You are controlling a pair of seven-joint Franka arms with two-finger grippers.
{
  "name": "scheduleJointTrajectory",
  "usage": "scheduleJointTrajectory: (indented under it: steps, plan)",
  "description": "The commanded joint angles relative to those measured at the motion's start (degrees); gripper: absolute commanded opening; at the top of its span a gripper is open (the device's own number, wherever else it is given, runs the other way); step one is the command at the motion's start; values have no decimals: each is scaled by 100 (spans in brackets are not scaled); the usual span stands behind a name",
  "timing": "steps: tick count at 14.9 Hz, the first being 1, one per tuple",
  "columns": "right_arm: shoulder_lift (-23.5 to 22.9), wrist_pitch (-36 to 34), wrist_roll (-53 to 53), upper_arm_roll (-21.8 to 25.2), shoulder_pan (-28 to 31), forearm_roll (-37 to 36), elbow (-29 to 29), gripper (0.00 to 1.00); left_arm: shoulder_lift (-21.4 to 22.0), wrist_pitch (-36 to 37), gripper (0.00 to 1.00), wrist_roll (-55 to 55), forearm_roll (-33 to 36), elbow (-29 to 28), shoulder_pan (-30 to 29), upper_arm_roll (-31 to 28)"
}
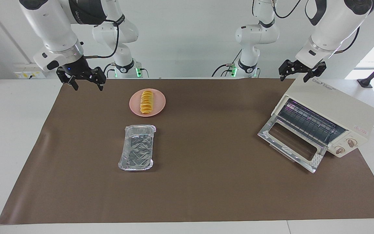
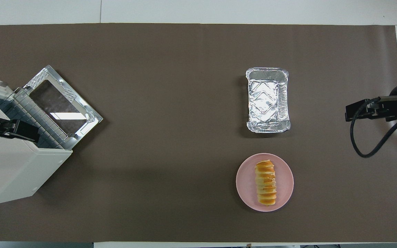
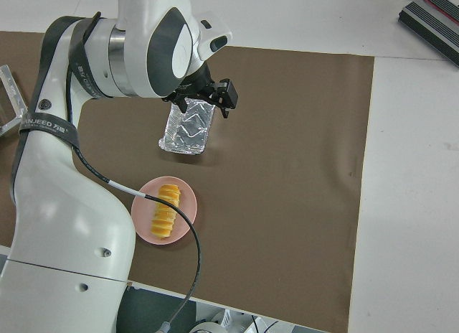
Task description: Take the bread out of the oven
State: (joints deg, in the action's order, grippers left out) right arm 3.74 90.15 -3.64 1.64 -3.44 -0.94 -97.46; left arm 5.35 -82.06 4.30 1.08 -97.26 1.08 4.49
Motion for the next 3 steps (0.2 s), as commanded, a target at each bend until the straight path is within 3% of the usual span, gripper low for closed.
scheduleJointTrajectory:
  steps: [1, 3]
  plan:
    - [-31, -94, -22, -41, 97, 120, 113, 100, 89, 93, 100, -17, -38, -12, -20, -10]
    - [-31, -103, -14, -33, 106, 120, 113, 100, 89, 93, 100, -17, -38, -12, -20, -10]
